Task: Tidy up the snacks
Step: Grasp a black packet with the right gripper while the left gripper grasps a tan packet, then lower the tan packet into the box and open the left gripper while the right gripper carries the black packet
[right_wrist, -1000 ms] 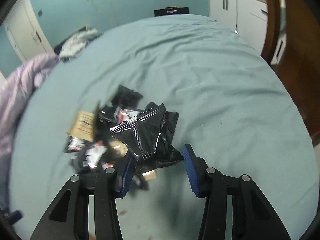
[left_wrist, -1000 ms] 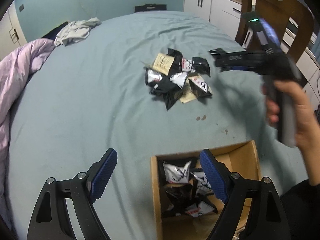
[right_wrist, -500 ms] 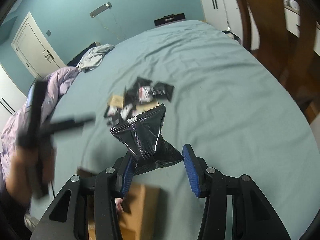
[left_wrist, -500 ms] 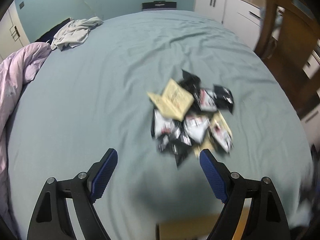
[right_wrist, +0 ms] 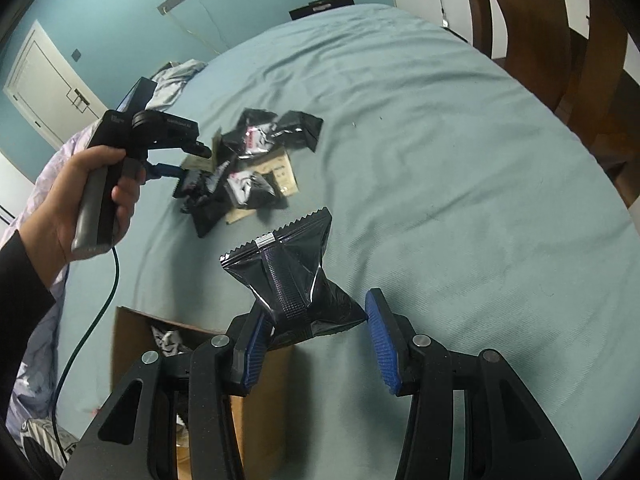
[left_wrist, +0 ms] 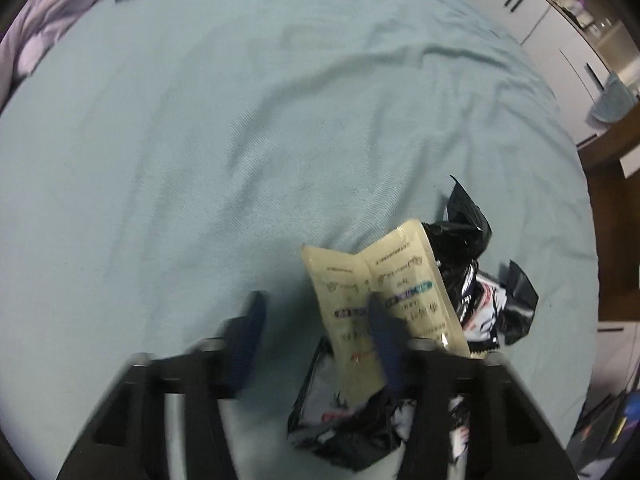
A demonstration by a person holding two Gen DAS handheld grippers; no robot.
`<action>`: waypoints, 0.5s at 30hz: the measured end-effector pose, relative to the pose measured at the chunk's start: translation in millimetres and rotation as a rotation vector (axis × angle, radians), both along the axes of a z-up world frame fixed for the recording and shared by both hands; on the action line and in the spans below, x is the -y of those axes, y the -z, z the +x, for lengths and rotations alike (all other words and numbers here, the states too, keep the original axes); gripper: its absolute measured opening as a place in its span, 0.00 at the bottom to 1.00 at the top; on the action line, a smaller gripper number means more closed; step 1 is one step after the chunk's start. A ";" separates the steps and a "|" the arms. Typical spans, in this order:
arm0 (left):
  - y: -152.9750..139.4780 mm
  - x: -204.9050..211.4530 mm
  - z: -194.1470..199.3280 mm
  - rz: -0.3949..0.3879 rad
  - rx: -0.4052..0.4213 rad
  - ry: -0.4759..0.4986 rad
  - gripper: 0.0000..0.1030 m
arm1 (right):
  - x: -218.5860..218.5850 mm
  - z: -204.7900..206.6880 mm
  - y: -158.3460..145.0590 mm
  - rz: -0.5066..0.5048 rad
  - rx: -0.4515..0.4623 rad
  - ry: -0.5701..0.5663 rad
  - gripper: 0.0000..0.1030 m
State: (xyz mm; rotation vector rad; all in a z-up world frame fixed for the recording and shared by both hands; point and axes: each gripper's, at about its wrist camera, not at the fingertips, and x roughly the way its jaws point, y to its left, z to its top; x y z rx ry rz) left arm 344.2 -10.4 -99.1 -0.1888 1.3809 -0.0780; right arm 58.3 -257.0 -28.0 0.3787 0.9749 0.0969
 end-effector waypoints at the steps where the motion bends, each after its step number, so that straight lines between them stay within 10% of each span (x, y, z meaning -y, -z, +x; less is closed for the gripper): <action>1: 0.8 0.8 0.7 -0.021 0.000 0.001 0.17 | 0.3 1.9 1.7 -0.001 -0.005 0.002 0.44; 3: -2.4 2.6 0.5 -0.023 0.024 0.003 0.04 | -0.8 3.4 3.1 0.000 -0.010 0.004 0.44; 15: -102.1 -16.2 -93.5 -0.065 0.302 0.014 0.03 | -3.8 -8.7 -3.8 -0.013 0.061 0.020 0.44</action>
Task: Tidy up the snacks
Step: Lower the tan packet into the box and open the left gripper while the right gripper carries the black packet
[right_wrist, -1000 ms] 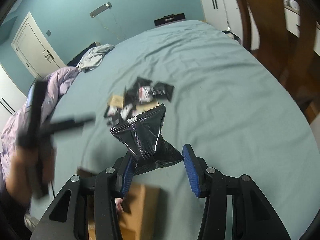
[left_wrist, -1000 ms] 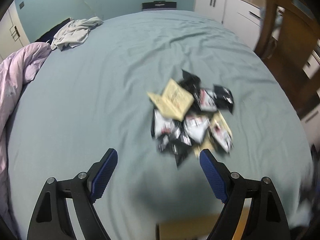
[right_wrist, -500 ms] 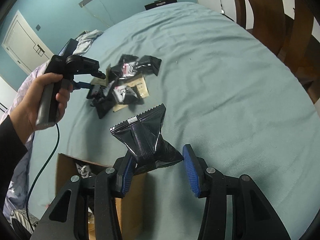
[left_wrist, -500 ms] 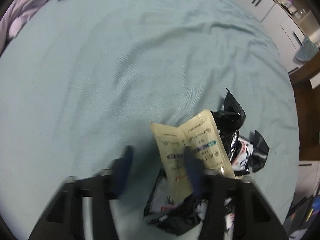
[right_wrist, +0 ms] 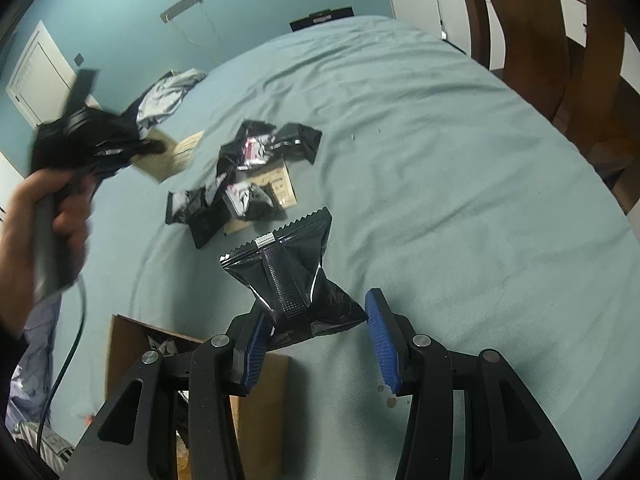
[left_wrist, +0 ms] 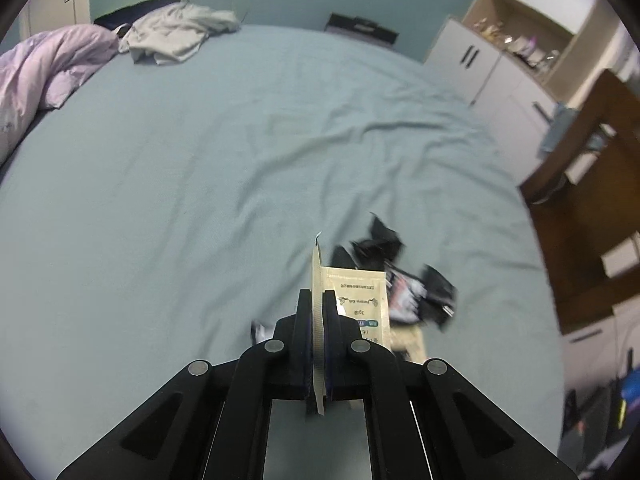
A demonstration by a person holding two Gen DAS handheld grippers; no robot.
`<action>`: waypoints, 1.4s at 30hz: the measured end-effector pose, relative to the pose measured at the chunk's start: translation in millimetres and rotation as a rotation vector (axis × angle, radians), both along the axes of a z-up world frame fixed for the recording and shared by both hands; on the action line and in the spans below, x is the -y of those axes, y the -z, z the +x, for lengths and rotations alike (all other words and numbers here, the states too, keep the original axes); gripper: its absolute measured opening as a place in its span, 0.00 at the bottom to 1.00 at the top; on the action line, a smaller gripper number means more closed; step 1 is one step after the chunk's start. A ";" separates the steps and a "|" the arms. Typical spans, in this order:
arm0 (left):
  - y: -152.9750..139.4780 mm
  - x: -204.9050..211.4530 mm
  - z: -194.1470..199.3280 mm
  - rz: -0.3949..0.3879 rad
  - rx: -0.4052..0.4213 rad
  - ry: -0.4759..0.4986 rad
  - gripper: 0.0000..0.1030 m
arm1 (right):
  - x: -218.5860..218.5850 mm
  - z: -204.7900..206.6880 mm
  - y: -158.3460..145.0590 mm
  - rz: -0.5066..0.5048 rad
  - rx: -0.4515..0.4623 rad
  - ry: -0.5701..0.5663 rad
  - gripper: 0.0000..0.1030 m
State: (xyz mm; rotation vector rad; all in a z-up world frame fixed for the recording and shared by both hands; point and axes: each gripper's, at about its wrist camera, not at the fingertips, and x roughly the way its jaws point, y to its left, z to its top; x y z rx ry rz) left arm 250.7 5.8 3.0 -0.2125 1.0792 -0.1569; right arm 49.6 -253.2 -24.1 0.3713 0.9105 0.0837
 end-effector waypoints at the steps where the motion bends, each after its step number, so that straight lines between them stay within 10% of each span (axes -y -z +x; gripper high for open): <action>1: -9.5 -0.6 -9.8 -0.001 0.014 0.011 0.03 | 0.7 -2.3 -2.0 0.001 0.010 0.006 0.44; 9: -64.7 -4.3 -139.6 -0.002 0.098 0.157 0.03 | 7.5 -40.3 -34.5 0.038 0.137 0.026 0.44; 16: -40.8 -11.5 -229.8 -0.067 0.072 0.248 0.03 | 8.7 -98.3 -52.0 0.066 0.228 -0.002 0.44; 23: 18.6 -3.5 -232.7 -0.052 -0.075 0.256 0.03 | 6.6 -129.0 -46.1 0.076 0.215 -0.061 0.44; 34: 36.8 17.4 -236.5 0.121 -0.084 0.313 0.05 | -19.0 -105.6 -46.0 -0.040 0.175 -0.093 0.44; 38: 37.5 14.0 -234.1 0.145 -0.085 0.294 0.11 | -29.4 -103.1 -48.3 -0.088 0.167 -0.119 0.44; 42: 33.2 9.3 -235.6 0.177 -0.067 0.267 0.54 | -33.6 -108.3 -49.6 -0.124 0.157 -0.127 0.44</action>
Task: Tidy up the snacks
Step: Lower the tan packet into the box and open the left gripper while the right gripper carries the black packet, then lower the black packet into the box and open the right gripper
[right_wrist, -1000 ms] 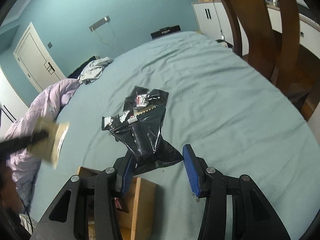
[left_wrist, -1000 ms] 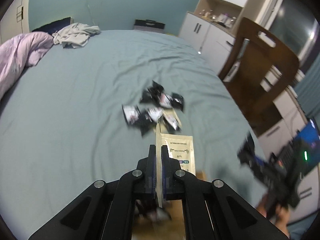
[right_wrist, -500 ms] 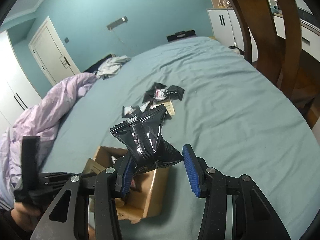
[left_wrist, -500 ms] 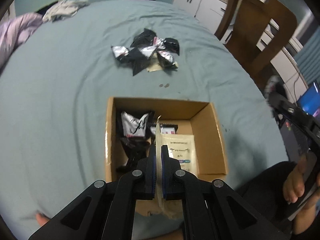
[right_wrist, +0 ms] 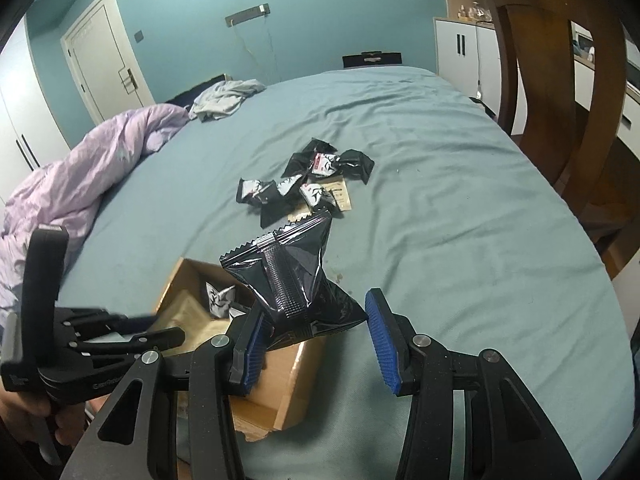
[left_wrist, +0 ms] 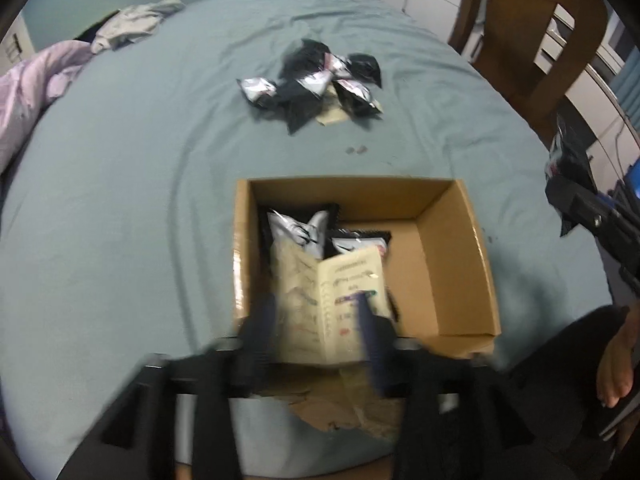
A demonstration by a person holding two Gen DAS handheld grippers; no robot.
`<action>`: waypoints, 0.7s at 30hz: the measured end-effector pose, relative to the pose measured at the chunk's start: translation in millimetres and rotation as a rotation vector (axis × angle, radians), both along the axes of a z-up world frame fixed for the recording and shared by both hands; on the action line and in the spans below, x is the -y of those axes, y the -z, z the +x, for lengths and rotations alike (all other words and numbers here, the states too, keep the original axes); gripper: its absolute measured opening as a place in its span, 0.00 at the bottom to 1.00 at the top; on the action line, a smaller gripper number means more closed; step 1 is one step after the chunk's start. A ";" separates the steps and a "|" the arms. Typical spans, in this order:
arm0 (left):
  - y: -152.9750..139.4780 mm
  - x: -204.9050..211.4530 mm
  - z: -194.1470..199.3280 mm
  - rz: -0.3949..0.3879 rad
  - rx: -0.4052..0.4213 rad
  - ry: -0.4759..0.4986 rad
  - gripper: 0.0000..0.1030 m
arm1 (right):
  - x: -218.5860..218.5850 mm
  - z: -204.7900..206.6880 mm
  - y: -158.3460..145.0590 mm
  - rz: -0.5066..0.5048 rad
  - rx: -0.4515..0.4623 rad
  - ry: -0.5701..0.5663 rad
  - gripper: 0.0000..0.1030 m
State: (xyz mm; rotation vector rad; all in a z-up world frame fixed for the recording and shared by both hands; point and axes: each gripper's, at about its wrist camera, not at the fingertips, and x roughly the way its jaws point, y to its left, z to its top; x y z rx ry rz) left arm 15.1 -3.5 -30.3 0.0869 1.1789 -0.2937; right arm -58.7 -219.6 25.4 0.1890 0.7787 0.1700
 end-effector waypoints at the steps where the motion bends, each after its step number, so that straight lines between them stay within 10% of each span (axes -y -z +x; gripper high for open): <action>1: -5.2 -4.1 -0.5 -0.006 0.028 -0.019 0.56 | -0.2 -0.4 -0.3 -0.004 -0.002 -0.001 0.44; 21: -19.4 -38.6 5.7 0.076 0.077 -0.153 0.67 | -78.6 12.1 19.6 -0.291 -0.057 -0.236 0.44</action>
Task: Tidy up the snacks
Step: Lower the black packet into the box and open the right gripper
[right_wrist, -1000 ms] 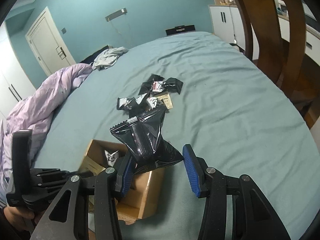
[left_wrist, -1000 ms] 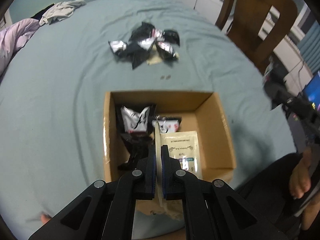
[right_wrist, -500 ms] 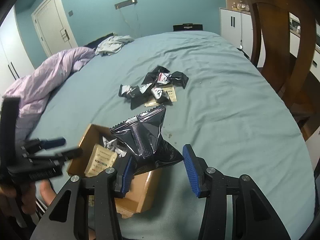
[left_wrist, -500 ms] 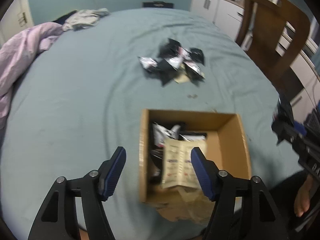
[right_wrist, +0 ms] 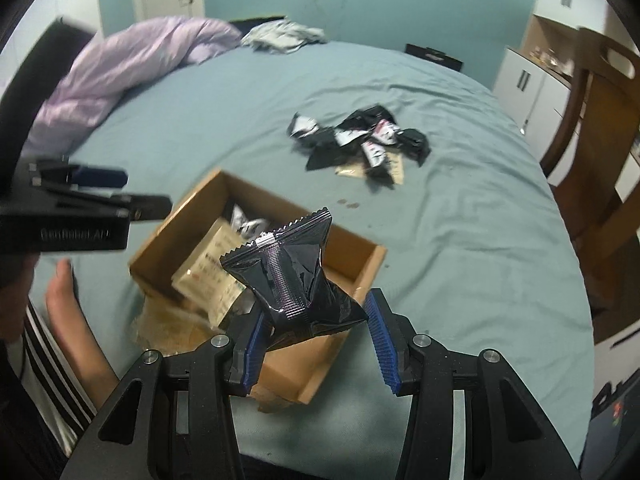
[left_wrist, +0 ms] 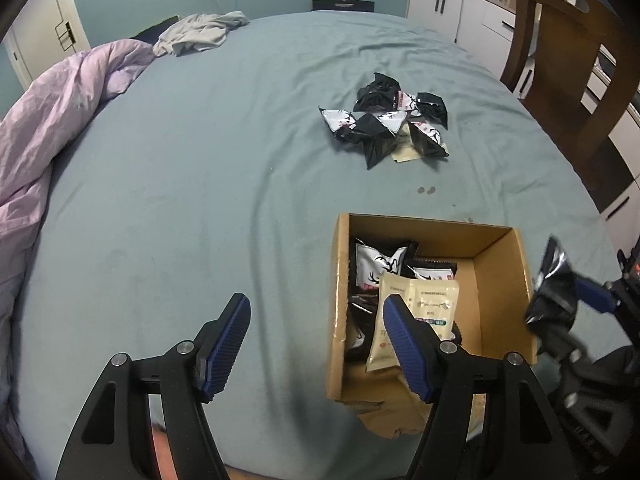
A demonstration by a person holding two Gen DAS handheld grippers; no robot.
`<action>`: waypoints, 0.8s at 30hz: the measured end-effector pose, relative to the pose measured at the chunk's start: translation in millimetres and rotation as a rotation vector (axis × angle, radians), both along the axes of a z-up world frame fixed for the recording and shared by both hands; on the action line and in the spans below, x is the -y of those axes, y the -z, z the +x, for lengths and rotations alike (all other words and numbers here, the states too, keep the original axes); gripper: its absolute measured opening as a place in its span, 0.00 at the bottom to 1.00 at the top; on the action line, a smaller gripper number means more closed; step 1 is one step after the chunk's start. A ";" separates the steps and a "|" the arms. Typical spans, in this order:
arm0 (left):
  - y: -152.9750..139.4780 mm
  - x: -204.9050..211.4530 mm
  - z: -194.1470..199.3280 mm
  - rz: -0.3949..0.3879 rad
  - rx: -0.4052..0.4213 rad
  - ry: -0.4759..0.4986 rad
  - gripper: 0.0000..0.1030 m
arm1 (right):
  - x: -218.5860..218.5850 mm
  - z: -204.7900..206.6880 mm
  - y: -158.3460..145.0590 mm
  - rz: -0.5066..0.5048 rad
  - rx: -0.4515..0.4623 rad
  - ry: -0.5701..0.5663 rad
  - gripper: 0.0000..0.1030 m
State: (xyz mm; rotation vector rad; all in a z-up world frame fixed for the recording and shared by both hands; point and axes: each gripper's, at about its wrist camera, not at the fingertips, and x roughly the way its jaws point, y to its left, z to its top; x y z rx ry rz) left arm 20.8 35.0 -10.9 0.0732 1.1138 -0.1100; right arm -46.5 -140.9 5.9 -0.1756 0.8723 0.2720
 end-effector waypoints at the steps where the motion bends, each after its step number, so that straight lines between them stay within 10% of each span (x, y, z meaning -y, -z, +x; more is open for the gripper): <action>1: -0.1 -0.1 0.3 -0.002 0.001 0.000 0.67 | -4.4 0.9 2.4 -0.016 -0.008 -0.016 0.44; 18: 0.3 0.3 -2.1 0.023 0.012 0.008 0.67 | -26.6 11.6 19.4 -0.110 -0.108 -0.080 0.45; 24: -1.6 2.7 -3.8 0.033 0.019 0.026 0.67 | -0.5 17.9 12.7 0.069 -0.153 -0.016 0.62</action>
